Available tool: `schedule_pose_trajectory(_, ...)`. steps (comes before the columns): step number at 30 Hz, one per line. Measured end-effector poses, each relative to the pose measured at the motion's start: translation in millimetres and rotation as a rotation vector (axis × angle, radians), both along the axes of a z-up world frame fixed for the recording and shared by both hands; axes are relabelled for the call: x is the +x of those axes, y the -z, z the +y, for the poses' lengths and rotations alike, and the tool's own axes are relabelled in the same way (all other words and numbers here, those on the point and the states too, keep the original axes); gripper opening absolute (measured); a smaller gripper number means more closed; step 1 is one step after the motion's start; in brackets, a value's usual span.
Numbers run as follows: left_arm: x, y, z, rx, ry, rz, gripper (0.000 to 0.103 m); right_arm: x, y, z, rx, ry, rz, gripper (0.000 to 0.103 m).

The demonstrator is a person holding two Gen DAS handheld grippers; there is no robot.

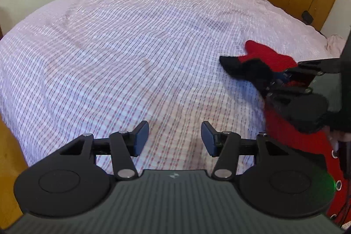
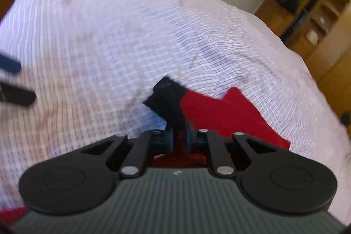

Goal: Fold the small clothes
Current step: 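Grasp the black-cuffed sleeve with the right gripper and fold it over the body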

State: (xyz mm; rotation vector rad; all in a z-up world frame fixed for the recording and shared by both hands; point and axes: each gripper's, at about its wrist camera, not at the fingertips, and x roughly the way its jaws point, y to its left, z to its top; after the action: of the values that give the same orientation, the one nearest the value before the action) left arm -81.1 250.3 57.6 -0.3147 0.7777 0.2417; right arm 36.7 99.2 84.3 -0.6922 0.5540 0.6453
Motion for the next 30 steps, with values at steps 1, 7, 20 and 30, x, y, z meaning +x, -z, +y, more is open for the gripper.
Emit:
schedule_pose_trajectory(1,3.5,-1.4,-1.3,-0.003,0.007,-0.005,0.059,1.7,-5.8,-3.2,0.027,0.016,-0.002,0.013)
schedule_pose_trajectory(7,20.3,-8.5,-12.8,-0.033,0.050,-0.028,0.059,6.4,-41.6,-28.6,0.154,0.099,-0.059,0.013)
schedule_pose_trajectory(20,56.8,-22.5,-54.6,-0.028,0.150,-0.068,0.059,24.3,-86.2,-133.6,0.365,0.367,-0.175,0.013)
schedule_pose_trajectory(30,98.9,-30.4,-97.2,-0.020,0.241,-0.074,0.059,49.7,-55.1,-231.8,0.435,0.634,-0.115,0.012)
